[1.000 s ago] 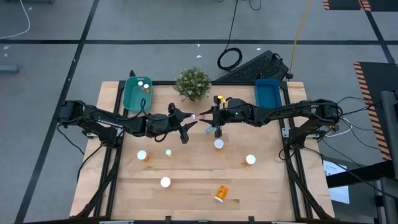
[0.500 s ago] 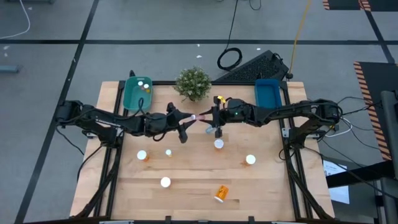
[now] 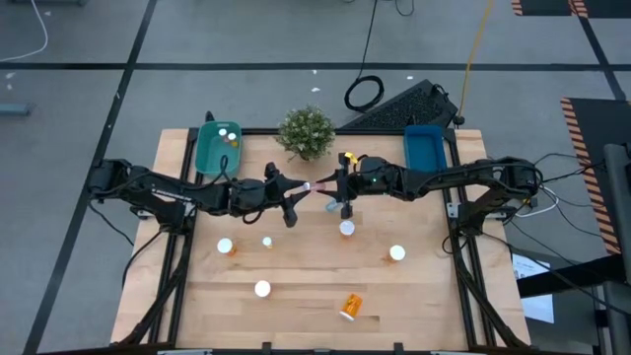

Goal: Pick and place medicine bottles into bin by pill shape (circle, oval)
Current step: Put the pink pill bottle into the green bin

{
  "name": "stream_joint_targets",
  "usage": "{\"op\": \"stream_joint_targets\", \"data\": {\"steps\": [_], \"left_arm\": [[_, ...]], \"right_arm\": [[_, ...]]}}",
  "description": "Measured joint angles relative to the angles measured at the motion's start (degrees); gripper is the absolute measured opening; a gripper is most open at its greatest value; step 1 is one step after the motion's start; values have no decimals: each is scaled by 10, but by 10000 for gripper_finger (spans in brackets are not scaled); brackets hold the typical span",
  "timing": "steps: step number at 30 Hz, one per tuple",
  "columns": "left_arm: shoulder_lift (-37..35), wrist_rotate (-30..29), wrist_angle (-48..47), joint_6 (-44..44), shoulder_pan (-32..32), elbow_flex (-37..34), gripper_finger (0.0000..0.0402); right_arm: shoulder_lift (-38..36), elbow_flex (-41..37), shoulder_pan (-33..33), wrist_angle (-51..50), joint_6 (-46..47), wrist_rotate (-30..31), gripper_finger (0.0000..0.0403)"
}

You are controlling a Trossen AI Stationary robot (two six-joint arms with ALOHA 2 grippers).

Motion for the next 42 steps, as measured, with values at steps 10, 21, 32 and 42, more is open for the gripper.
{"op": "stream_joint_targets", "data": {"steps": [10,21,32,42], "left_arm": [[0,5,-7,5,0,0,130],[-58,5,-87,11,0,0,131],[-230,1,-371,-61,83,0,131],[-295,6,-501,-128,254,0,131]], "right_arm": [[0,0,0,-11,1,-1,115],[0,0,-1,-66,-5,77,297],[-1,0,-1,-94,-33,74,332],[-53,0,-2,-115,-49,73,309]]}}
